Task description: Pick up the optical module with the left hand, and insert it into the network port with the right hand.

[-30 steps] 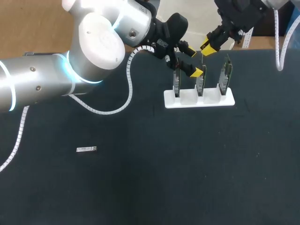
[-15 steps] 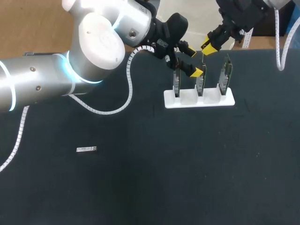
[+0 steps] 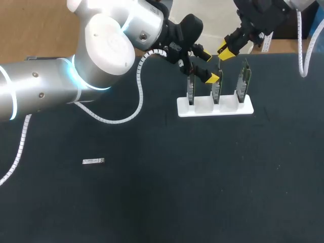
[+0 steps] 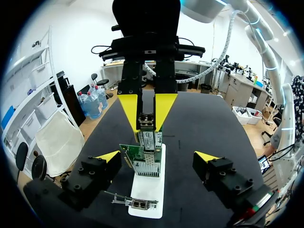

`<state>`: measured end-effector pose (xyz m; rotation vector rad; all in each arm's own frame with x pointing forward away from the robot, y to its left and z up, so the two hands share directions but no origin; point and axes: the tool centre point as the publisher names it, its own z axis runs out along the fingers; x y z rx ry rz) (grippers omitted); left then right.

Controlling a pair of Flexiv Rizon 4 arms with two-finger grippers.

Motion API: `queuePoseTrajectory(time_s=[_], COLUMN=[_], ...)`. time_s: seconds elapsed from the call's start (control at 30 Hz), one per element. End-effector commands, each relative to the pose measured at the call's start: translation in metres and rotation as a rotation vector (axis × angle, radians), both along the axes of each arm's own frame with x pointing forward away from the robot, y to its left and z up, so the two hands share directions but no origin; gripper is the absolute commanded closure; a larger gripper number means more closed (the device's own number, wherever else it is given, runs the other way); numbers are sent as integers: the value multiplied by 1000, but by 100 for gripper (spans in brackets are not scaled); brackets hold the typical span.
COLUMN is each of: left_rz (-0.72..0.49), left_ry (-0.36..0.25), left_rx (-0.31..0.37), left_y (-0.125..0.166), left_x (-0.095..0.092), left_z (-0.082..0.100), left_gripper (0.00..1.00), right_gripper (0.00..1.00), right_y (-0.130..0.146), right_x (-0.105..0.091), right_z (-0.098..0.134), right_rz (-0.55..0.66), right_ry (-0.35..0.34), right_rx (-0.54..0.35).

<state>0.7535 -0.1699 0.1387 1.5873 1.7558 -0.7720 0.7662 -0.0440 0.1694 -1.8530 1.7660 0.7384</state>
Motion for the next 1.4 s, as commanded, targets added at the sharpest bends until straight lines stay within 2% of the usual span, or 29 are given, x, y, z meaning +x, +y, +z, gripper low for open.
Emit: queuePoseTrajectory(time_s=[0.03, 0.77, 1.4], left_rz=[1, 1, 1], left_ry=[2, 2, 2], left_rx=[5, 5, 5], left_y=[-1, -1, -1], left_x=[1, 1, 1], left_z=[0, 0, 0], left_gripper=[0, 0, 0], right_gripper=[100, 100, 100], right_y=[0, 0, 0], right_x=[0, 0, 2], right_z=[1, -5, 0], right_rz=[3, -1, -4], right_ry=[-6, 7, -9], right_rx=[7, 4, 20])
